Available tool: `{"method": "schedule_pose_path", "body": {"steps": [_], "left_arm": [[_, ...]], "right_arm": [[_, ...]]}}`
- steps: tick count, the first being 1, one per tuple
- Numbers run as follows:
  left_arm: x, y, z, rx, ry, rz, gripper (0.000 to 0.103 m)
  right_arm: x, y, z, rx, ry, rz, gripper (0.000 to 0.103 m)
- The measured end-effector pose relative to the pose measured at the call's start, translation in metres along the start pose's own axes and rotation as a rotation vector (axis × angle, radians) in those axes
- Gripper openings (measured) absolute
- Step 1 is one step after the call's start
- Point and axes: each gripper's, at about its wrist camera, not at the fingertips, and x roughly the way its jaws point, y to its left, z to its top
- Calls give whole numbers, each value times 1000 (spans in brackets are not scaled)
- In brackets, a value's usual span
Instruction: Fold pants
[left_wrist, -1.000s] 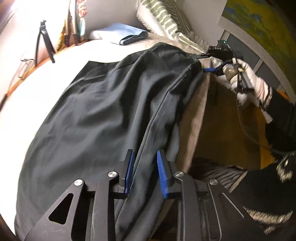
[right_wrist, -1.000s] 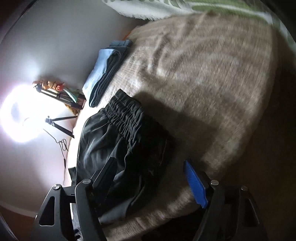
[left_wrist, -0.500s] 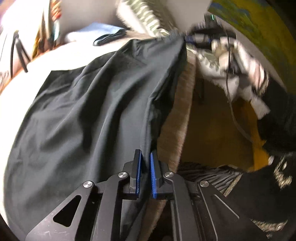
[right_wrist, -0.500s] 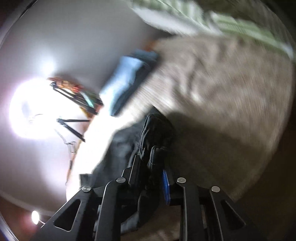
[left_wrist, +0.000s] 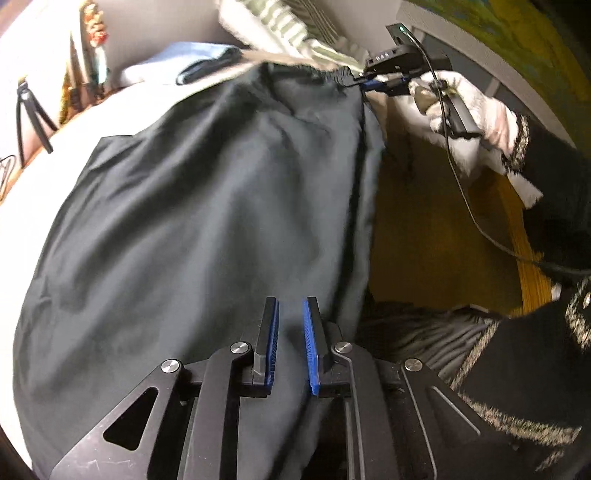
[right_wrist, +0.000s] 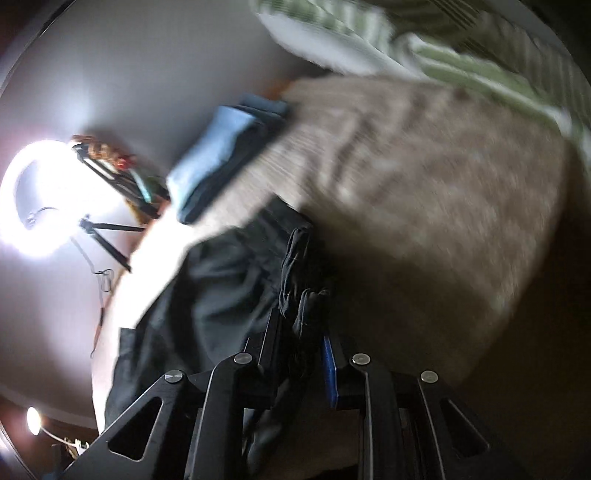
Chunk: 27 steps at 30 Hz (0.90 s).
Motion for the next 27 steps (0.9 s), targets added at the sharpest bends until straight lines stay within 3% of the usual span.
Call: {"method": "schedule_pose_path", "body": {"steps": [5, 7, 11, 14, 16, 20, 23, 27], "left_arm": [[2, -5, 6, -2, -12, -4, 15], [7, -9, 8, 13, -10, 32, 27], [14, -23, 9, 112, 12, 103, 28], [20, -24, 9, 143, 33, 144, 28], [19, -24, 8, 149, 25, 136, 26], [17, -21, 7, 141, 23, 123, 12], [14, -16, 5, 109, 15, 93, 5], [10, -8, 5, 52, -5, 49, 4]], "right_arm": [[-11, -10, 0, 7, -2, -13, 34], [-18, -7, 2, -9, -10, -56, 41], [-42, 10, -7, -79, -79, -144, 45], [-59, 26, -23, -109, -85, -76, 50], [-60, 32, -35, -89, -25, 32, 50], [-41, 46, -59, -69, 134, 198, 50], [-26, 54, -72, -89, 196, 214, 50], [-1, 55, -80, -74, 255, 168, 50]]}}
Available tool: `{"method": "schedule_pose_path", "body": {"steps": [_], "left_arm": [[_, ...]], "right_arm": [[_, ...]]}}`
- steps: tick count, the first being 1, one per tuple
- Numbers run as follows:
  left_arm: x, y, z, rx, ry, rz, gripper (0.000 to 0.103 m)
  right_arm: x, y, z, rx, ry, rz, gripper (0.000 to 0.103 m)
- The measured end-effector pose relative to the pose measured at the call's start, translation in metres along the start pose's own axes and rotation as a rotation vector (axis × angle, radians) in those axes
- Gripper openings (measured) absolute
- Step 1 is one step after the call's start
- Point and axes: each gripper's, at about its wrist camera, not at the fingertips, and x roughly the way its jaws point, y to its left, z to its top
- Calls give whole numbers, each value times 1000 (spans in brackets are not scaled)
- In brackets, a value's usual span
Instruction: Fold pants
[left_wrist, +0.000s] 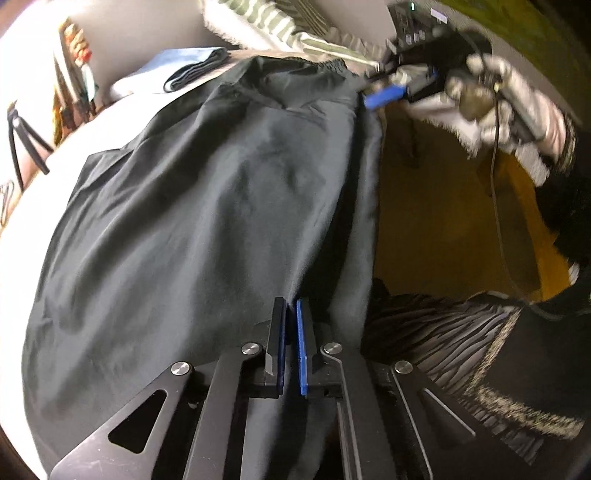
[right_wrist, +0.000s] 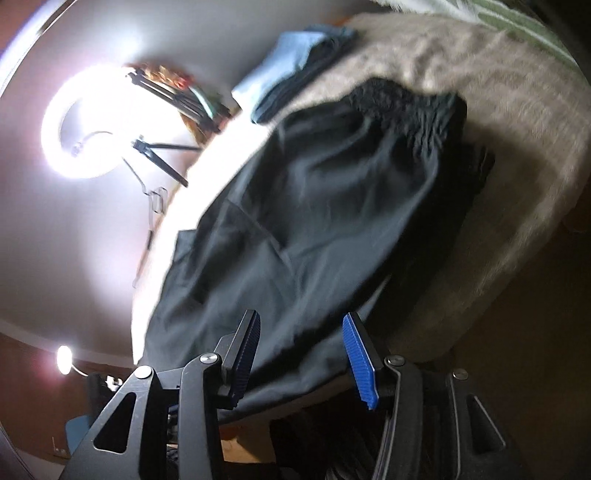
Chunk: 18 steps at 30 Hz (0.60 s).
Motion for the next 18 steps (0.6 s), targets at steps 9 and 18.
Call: {"method": "schedule_pose_path", "body": {"steps": [9, 18], "left_arm": [[-3, -3, 0, 4, -11, -23, 1], [-14, -17, -1, 39, -23, -84, 1]], "right_arm": [[26, -1, 7, 23, -6, -40, 8], [-23, 16, -12, -74, -102, -45, 2]]}}
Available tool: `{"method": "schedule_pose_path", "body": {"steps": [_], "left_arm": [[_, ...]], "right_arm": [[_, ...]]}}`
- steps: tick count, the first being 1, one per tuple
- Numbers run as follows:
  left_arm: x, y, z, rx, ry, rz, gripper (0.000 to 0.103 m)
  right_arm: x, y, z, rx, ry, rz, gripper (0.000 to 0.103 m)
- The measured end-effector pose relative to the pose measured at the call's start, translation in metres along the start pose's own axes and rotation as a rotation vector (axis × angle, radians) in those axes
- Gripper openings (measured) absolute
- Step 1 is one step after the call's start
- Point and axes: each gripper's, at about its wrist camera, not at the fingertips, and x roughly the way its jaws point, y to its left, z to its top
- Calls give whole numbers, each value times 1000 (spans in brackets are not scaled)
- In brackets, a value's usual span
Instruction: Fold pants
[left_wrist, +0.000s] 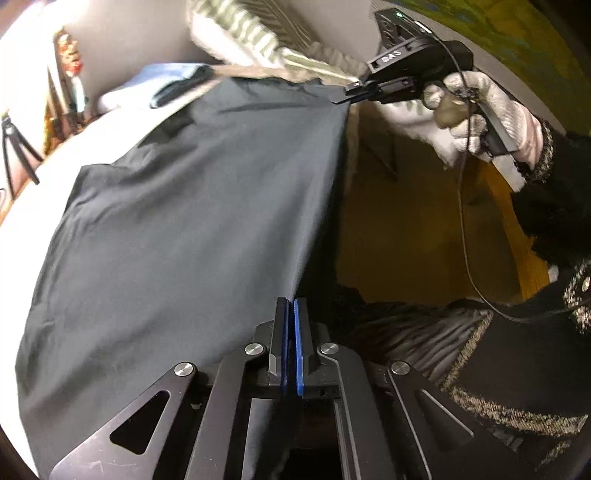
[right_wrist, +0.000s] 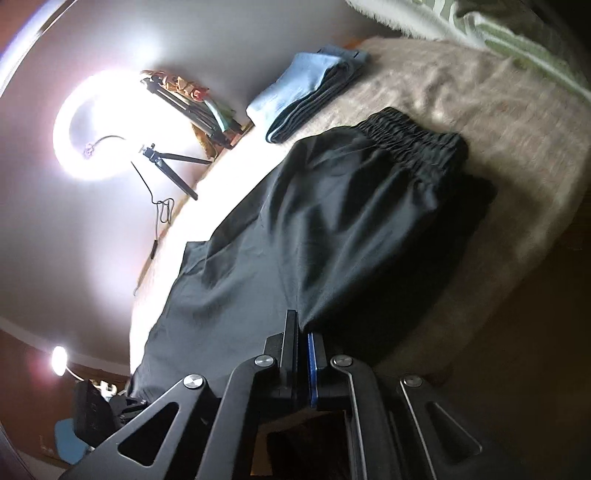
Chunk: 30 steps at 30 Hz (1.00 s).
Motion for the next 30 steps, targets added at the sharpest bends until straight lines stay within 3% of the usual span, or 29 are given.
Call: {"method": "schedule_pose_path", "body": {"steps": [4, 6, 7, 8, 9, 11, 13, 15, 16, 19, 23, 25, 26, 30], "left_arm": [[20, -5, -4, 23, 57, -18, 1], [19, -1, -2, 0, 58, -21, 2], [16, 0, -3, -9, 61, -10, 2], [14, 2, -3, -16, 65, 2, 6], [9, 5, -3, -22, 62, 17, 8], [-5, 9, -3, -44, 34, 28, 8], [-22, 19, -5, -74, -4, 40, 9], [-34, 28, -8, -90, -19, 69, 10], [-38, 33, -11, -101, -21, 87, 10], [-44, 50, -21, -152, -6, 124, 10], [-47, 62, -35, -211, 6, 129, 10], [-48, 67, -42, -224, 15, 137, 10], [-48, 68, -45, -230, 19, 144, 10], [-62, 78, -60, -284, 9, 176, 10]], "right_arm": [[26, -21, -9, 3, 66, -71, 2], [34, -23, -10, -18, 97, -75, 8], [32, -22, -8, -19, 107, -59, 14], [29, -22, -4, -21, 111, -39, 28], [17, -22, 2, -30, 68, -19, 35], [-6, -23, 12, -54, -24, 0, 40], [-27, -35, 27, -28, -113, -34, 46], [-34, -53, 43, 26, -160, -93, 63], [-37, -62, 50, 56, -183, -115, 64], [-33, -88, 76, 163, -233, -108, 63], [-10, -100, 100, 218, -195, -92, 58], [2, -96, 105, 195, -158, -121, 37], [8, -92, 105, 182, -131, -107, 19], [-12, -69, 92, 96, -164, -130, 11]]}}
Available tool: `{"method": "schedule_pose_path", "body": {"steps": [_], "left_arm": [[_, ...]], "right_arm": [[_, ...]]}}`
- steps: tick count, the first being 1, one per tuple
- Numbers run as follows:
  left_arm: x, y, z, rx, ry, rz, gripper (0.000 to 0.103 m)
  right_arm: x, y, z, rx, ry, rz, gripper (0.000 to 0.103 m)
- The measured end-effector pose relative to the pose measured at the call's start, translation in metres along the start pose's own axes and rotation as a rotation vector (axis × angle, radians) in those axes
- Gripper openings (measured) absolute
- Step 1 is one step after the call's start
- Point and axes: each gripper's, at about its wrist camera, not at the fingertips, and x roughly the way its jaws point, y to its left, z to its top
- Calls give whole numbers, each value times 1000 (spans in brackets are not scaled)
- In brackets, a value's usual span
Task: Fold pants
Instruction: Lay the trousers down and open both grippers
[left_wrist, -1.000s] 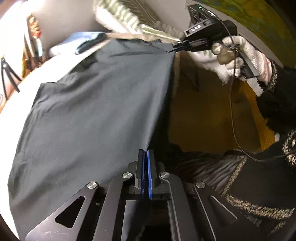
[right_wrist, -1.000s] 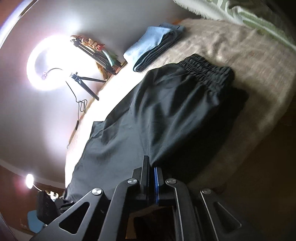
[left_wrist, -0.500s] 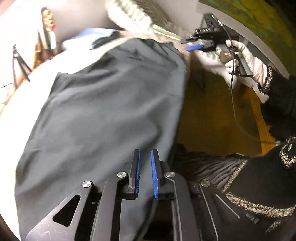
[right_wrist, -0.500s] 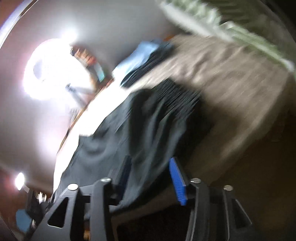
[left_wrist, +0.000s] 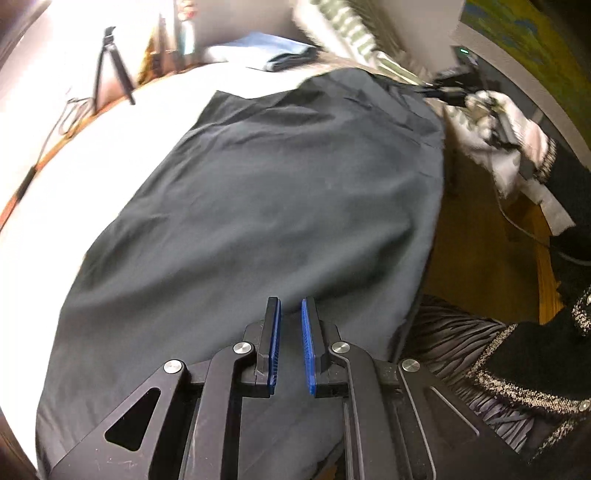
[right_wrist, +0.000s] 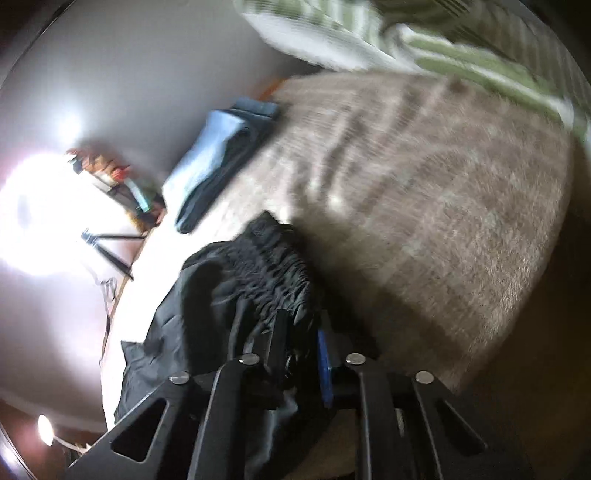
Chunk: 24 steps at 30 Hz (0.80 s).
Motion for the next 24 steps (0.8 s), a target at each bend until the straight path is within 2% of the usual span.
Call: {"method": "schedule_pose_path", "body": {"steps": [3, 5, 7, 9, 11, 13, 14, 15, 16, 17, 18, 20, 24], "left_arm": [[-14, 17, -12, -61, -24, 30, 10], [-26, 35, -26, -134, -48, 66, 10], [-40, 52, -42, -212, -78, 102, 10], [-64, 70, -65, -310, -124, 148, 10], [-84, 81, -86, -383, -157, 196, 15], [-103, 92, -110, -459, -189, 241, 27], [-113, 98, -126, -510, -205, 266, 34], [-119, 101, -137, -546, -212, 280, 36], [-127, 106, -154, -599, -220, 305, 36], [-133, 109, -167, -641, -224, 329, 36], [-137, 111, -176, -670, -228, 344, 37], [-148, 116, -204, -776, -252, 374, 37], [-164, 116, -249, -934, -322, 394, 42]], "right_arm": [[-8, -5, -5, -19, -5, -90, 11], [-1, -6, -10, -75, 38, -168, 12], [0, -2, -10, -110, 49, -203, 23], [-9, 10, -5, -165, -7, -276, 40], [-18, 28, -1, -214, -56, -294, 41], [-23, 55, 2, -275, -83, -225, 42], [-23, 72, 3, -315, -86, -182, 47], [-21, 86, 4, -346, -80, -145, 50], [-16, 100, 4, -376, -64, -96, 53], [-6, 120, 4, -415, -30, -17, 60], [4, 136, 5, -442, -10, 26, 64], [24, 170, 1, -517, 36, 91, 64], [85, 238, -17, -673, 181, 221, 74]]}}
